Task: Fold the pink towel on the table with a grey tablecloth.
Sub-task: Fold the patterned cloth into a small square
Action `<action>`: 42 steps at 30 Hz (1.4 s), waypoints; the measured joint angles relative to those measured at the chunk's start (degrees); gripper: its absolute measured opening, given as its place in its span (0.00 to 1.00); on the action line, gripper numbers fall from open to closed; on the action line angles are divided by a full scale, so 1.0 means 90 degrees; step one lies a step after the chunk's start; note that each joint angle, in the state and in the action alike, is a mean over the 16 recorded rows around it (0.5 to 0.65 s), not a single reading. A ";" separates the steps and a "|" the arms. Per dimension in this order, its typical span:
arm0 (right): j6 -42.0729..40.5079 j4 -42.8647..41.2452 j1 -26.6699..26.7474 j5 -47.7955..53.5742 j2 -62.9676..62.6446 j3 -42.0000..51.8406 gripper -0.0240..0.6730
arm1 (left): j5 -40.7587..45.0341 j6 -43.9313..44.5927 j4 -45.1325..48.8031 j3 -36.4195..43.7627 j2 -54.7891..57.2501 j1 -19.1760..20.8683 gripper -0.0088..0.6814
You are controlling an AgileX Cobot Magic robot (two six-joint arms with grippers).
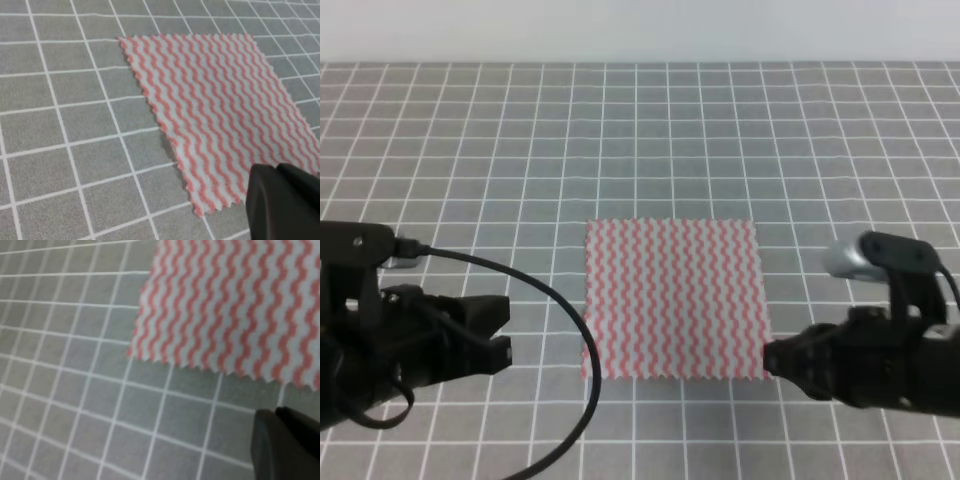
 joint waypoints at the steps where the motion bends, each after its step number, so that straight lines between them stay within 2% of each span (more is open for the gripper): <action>1: 0.0030 -0.0004 0.0069 -0.0097 0.0142 -0.0053 0.03 | -0.0009 0.0010 -0.0005 0.0000 0.0007 -0.0013 0.01; 6: 0.0182 0.0031 0.0137 -0.0393 0.0805 -0.0254 0.10 | 0.0048 0.0048 -0.0010 0.0000 0.0011 -0.0028 0.01; 16: 0.0470 0.0346 -0.0211 -0.0586 0.1803 -0.0384 0.34 | 0.0160 0.0092 -0.0010 0.0000 0.0011 -0.0028 0.01; 20: 0.0531 0.0487 -0.0268 -0.0619 0.2072 -0.0447 0.40 | 0.0183 0.0102 -0.0010 0.0000 0.0011 -0.0028 0.01; 42: 0.0511 0.0460 -0.0287 -0.0438 0.2519 -0.0846 0.42 | 0.0232 0.0146 -0.0006 0.0000 0.0015 -0.0027 0.01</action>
